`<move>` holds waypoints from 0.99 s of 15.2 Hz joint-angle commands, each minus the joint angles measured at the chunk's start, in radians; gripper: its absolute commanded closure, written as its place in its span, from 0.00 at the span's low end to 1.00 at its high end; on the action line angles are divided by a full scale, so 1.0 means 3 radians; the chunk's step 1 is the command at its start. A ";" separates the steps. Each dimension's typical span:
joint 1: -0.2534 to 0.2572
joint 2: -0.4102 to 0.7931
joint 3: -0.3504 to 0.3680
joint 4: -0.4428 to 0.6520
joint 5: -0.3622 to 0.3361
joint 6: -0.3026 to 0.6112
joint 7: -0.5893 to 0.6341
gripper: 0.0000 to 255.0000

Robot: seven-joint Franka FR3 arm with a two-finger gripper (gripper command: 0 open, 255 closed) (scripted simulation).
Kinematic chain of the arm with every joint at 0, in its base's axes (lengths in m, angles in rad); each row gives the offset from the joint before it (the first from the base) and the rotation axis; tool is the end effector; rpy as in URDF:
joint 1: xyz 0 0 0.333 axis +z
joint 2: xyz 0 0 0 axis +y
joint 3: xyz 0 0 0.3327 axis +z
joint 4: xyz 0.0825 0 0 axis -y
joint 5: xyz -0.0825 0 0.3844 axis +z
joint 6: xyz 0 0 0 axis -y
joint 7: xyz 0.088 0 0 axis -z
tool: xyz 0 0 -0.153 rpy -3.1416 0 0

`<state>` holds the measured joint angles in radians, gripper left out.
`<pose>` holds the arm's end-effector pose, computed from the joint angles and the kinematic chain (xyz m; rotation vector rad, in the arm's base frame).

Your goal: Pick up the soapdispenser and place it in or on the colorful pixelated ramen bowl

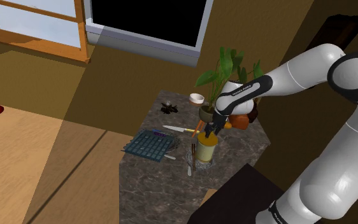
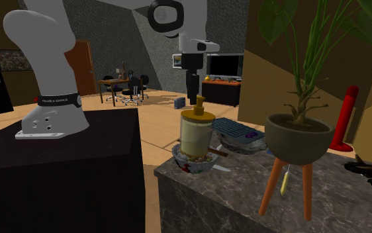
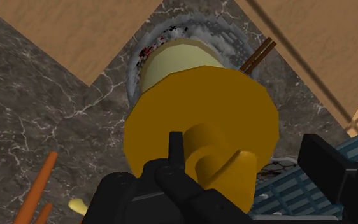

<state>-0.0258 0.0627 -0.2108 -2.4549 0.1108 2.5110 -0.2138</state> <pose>0.4688 -0.1119 0.2433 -3.0850 0.1731 -0.0110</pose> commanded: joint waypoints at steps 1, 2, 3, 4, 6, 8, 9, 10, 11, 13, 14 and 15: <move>0.0000 0.0001 0.0000 0.0000 0.0000 0.0000 0.0000 0.00; 0.0000 0.0001 0.0000 0.0000 0.0000 0.0000 0.0000 0.00; 0.0000 0.0001 0.0000 0.0000 0.0000 0.0000 0.0000 0.00; 0.0000 -0.0001 0.0000 -0.0002 0.0000 0.0000 0.0000 0.00; -0.0003 -0.0194 -0.0017 0.0042 -0.0094 -0.0230 0.0066 0.00; -0.0010 -0.0351 -0.0024 0.0099 -0.0162 -0.0439 0.0114 0.00; -0.0011 -0.0351 -0.0023 0.0099 -0.0162 -0.0439 0.0114 0.00; -0.0012 -0.0351 -0.0023 0.0099 -0.0162 -0.0439 0.0114 0.00; -0.0012 -0.0351 -0.0023 0.0099 -0.0162 -0.0439 0.0114 0.00; -0.0012 -0.0351 -0.0023 0.0099 -0.0162 -0.0439 0.0114 0.00; -0.0012 -0.0351 -0.0023 0.0099 -0.0162 -0.0439 0.0114 0.00; -0.0012 -0.0351 -0.0023 0.0099 -0.0162 -0.0439 0.0114 0.00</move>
<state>-0.0292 -0.0425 -0.2176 -2.4254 0.0622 2.3796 -0.1796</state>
